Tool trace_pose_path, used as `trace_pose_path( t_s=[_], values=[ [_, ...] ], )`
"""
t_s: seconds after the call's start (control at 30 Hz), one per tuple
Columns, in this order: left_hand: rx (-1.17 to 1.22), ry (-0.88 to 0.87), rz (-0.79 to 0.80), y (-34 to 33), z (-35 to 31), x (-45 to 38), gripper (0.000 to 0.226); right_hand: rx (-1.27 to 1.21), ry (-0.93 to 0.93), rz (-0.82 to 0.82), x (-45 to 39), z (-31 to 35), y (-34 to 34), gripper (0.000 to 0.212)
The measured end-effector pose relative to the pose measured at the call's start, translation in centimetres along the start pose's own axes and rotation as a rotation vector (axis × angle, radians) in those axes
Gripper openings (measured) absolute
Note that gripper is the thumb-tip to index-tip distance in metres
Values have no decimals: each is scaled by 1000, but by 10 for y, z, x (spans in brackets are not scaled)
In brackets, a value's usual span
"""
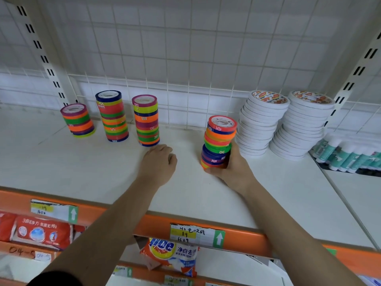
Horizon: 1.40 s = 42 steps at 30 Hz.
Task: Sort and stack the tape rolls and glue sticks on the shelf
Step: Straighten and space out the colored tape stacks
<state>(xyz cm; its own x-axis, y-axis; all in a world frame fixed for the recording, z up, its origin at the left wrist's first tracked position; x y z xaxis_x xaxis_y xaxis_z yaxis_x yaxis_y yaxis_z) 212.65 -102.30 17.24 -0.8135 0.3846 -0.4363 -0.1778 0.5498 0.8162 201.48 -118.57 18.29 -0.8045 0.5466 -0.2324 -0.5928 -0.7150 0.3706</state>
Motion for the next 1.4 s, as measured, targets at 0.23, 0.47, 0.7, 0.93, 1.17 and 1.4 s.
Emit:
trace_pose_path(
  t_s=[0.23, 0.47, 0.7, 0.93, 1.17, 1.4],
  values=[
    [8, -15, -24, 0, -1, 0, 32, 19, 59, -67, 1, -1, 1, 78],
    [18, -14, -18, 0, 1, 1, 32, 37, 67, -26, 3, -5, 2, 81],
    [15, -8, -12, 2, -2, 2, 31, 26, 105, 56, 5, -4, 4, 67],
    [28, -25, -31, 1, 0, 0, 27, 42, 142, 62, 4, -4, 0, 61],
    [24, -37, -30, 2, -1, 1, 28, 27, 85, 87, 5, -12, 1, 69],
    [23, -27, -27, 3, -2, 1, 31, -1, 89, 145, 3, -11, -3, 61]
  ],
)
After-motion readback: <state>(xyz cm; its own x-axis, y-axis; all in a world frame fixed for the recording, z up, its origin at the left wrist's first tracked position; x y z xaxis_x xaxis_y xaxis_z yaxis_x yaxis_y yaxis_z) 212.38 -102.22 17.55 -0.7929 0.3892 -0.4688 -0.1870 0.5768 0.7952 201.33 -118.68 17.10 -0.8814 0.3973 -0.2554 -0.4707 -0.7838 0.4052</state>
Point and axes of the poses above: each hand's wrist, its own x-axis away from the middle knuckle, its own y-axis out of the back of the hand, z = x × y, the point moved 8 cm from there along -x, towards the middle knuckle, and after that the axes turned 12 degrees about -z, right-handed, at the moved point
